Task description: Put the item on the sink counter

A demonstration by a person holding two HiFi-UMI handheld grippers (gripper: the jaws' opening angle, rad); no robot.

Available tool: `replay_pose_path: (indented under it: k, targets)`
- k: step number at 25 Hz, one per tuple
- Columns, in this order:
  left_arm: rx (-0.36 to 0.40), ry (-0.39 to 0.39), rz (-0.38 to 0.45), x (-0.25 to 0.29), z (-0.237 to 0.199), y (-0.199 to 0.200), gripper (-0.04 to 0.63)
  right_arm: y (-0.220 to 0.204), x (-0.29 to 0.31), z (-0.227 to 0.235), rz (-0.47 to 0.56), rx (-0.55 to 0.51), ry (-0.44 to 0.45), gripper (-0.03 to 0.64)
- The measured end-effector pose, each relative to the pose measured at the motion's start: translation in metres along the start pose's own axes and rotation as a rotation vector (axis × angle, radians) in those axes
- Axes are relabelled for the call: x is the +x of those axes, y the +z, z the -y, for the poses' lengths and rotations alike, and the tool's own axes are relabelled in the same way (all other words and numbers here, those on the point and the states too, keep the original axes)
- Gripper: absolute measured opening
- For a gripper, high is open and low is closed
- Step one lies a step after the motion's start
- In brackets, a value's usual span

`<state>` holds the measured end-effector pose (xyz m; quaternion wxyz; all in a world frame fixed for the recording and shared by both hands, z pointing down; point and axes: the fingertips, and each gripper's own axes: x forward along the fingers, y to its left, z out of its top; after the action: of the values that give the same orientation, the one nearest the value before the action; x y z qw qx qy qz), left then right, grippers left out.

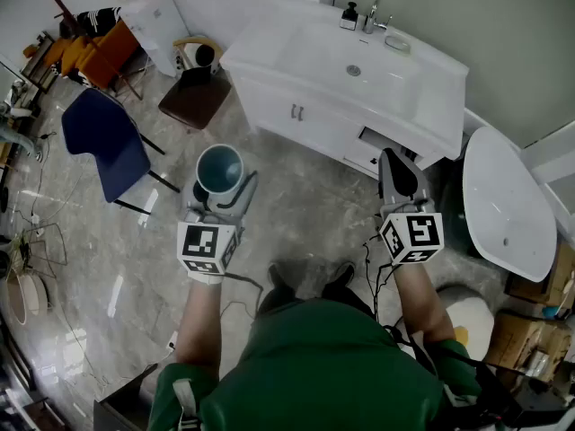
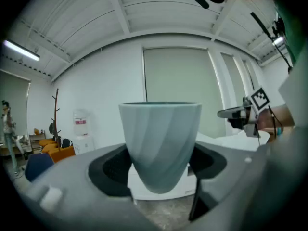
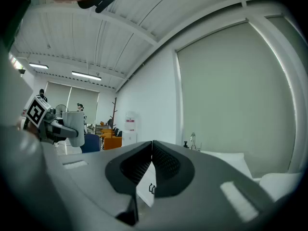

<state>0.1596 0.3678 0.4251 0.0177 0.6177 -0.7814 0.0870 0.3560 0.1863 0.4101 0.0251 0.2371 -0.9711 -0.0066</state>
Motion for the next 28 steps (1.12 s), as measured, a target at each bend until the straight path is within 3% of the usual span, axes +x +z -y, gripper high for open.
replay_pose_path:
  k: [7, 17, 23, 28]
  targets:
    - [-0.021, 0.017, 0.003, -0.020, -0.035, -0.008, 0.356, 0.002, 0.008, -0.029, -0.014, -0.010, -0.005, 0.003]
    - [-0.020, -0.001, 0.079, -0.056, -0.118, 0.010, 0.356, 0.044, 0.032, -0.092, 0.080, -0.003, -0.075, 0.003]
    - [-0.066, -0.010, 0.054, -0.042, -0.151, -0.013, 0.356, 0.043, 0.053, -0.109, 0.055, -0.016, -0.061, 0.002]
    - [-0.088, -0.006, 0.042, -0.014, -0.167, -0.017, 0.356, 0.042, 0.092, -0.090, 0.048, -0.006, -0.068, 0.002]
